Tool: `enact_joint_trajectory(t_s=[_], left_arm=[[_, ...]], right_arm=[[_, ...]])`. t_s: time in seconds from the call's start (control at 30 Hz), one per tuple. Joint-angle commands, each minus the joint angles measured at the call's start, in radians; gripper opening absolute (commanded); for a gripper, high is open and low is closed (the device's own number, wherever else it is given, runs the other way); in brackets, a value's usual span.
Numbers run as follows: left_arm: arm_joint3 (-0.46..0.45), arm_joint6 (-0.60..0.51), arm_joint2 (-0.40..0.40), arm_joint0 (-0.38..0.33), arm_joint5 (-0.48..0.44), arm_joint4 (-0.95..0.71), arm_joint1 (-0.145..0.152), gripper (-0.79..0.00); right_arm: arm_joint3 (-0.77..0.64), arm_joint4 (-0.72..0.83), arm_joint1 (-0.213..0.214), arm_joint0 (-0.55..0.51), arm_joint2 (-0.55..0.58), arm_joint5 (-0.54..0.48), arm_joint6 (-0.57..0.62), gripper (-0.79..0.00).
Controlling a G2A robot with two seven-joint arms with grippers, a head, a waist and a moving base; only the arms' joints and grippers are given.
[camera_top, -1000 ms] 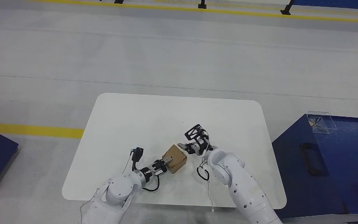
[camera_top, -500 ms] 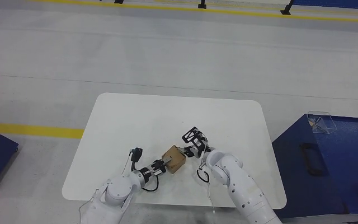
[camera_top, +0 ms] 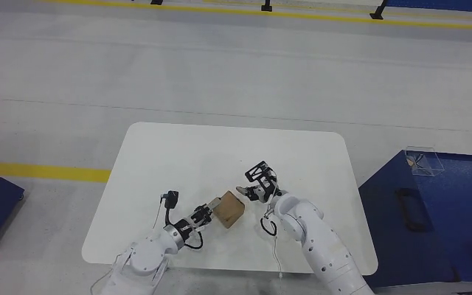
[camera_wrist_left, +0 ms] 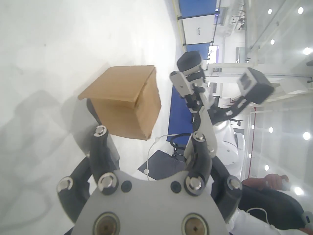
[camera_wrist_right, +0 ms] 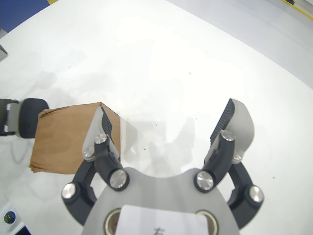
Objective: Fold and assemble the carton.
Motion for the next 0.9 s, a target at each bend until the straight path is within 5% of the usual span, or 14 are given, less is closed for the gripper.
enact_joint_trajectory(t_s=[0.0,0.33,0.4,0.53,0.63,0.87], left_arm=[[-0.049,0.059,-0.023,0.045,-0.124,0.121,0.01,0.0],[-0.053,0.081,-0.029,0.043,-0.12,0.151,0.012,0.0],[-0.08,0.159,-0.029,0.053,-0.141,0.283,0.015,0.0],[-0.109,0.192,-0.043,0.071,-0.327,0.481,0.031,0.0],[-0.121,0.284,-0.042,0.085,-0.438,0.828,0.046,0.0],[-0.036,0.481,0.03,0.073,-0.419,1.168,0.046,0.0]], right_arm=[[0.028,-0.009,-0.005,0.02,-0.013,0.02,0.028,0.0],[0.197,-0.011,-0.038,0.146,-0.113,-0.041,0.044,0.0],[0.22,-0.011,-0.045,0.163,-0.135,-0.057,0.034,0.0],[0.265,0.013,-0.063,0.195,-0.175,-0.092,0.016,0.0],[0.295,0.043,-0.072,0.214,-0.188,-0.13,-0.013,0.0],[0.327,0.084,-0.077,0.222,-0.17,-0.117,-0.074,0.0]])
